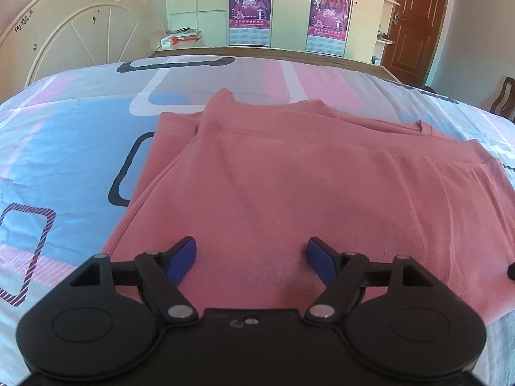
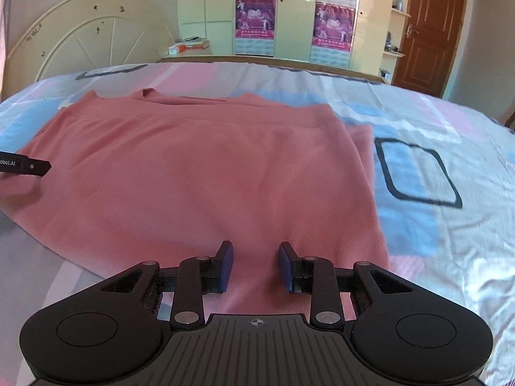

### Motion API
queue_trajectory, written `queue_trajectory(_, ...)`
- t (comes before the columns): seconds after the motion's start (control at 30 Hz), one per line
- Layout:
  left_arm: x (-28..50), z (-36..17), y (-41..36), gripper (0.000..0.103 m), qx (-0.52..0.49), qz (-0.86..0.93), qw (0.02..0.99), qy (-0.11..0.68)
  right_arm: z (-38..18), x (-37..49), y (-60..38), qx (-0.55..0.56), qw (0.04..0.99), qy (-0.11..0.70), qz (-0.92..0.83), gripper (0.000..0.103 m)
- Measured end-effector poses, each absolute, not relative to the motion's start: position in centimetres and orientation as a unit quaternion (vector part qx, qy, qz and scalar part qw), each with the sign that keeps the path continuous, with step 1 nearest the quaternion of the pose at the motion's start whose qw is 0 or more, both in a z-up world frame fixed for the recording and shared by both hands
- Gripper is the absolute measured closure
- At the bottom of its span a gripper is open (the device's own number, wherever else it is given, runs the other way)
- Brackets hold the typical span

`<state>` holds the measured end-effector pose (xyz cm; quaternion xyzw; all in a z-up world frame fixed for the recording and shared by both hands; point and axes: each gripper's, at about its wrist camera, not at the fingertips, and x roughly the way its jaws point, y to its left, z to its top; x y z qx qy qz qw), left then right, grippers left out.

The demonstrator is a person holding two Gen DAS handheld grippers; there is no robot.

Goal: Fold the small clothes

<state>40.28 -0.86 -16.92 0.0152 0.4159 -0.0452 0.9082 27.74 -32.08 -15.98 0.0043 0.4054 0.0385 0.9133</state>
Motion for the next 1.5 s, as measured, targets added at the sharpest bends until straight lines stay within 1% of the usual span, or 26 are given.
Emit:
queue_trajectory(0.13,40.0,-16.7,-0.7,0.027,0.015,-0.044,0.907,0.419,-15.8,27.4,-31.8,-0.003,0.912,0.408,0.035,0.073)
queue_trajectory(0.2,39.9,-16.2,-0.7,0.031,0.012,-0.043,0.907,0.419,-15.1,27.5,-31.5,0.006,0.913,0.405,0.039,0.073)
queue_trajectory(0.4,39.5,-14.1,-1.2,0.028,0.006,-0.053,0.915,0.401,-12.3,29.4,-28.7,0.034,0.923,0.376,0.071,0.073)
queue_trajectory(0.57,41.4,-14.6,-1.4,0.028,0.013,-0.054,0.914,0.403,-11.1,32.4,-24.3,0.035,0.927,0.361,0.1,0.073)
queue_trajectory(0.7,42.9,-16.6,-0.8,0.027,0.023,-0.049,0.9,0.433,-11.5,34.9,-22.2,0.041,0.922,0.373,0.096,0.073)
queue_trajectory(0.77,42.9,-17.1,-0.3,0.023,0.021,-0.053,0.901,0.43,-12.1,35.9,-21.8,0.037,0.92,0.379,0.087,0.073)
queue_trajectory(0.8,42.9,-17.2,-0.1,0.022,0.021,-0.056,0.902,0.428,-12.4,36.3,-21.6,0.03,0.921,0.381,0.08,0.073)
queue_trajectory(1.0,43.1,-17.1,0.0,0.021,0.03,-0.068,0.899,0.432,-15.0,37.0,-20.7,0.005,0.911,0.408,0.066,0.073)
queue_trajectory(1.07,43.1,-16.9,0.0,0.021,0.035,-0.069,0.898,0.434,-15.0,36.9,-20.4,-0.002,0.911,0.408,0.062,0.073)
queue_trajectory(1.13,43.0,-16.7,0.0,0.021,0.041,-0.069,0.897,0.434,-14.3,36.8,-20.5,0.013,0.913,0.403,0.06,0.073)
queue_trajectory(1.2,42.9,-16.6,0.1,0.018,0.043,-0.069,0.896,0.436,-13.5,36.7,-20.4,0.03,0.92,0.388,0.058,0.073)
queue_trajectory(1.27,42.9,-16.5,0.2,0.016,0.047,-0.07,0.895,0.437,-13.1,36.7,-19.8,0.022,0.924,0.377,0.055,0.072)
queue_trajectory(1.37,42.8,-16.4,0.4,0.014,0.051,-0.073,0.893,0.441,-14.9,37.5,-19.1,-0.001,0.907,0.419,0.05,0.072)
queue_trajectory(1.5,42.5,-16.0,0.8,0.014,0.05,-0.081,0.889,0.447,-14.8,37.2,-19.0,-0.001,0.91,0.412,0.044,0.07)
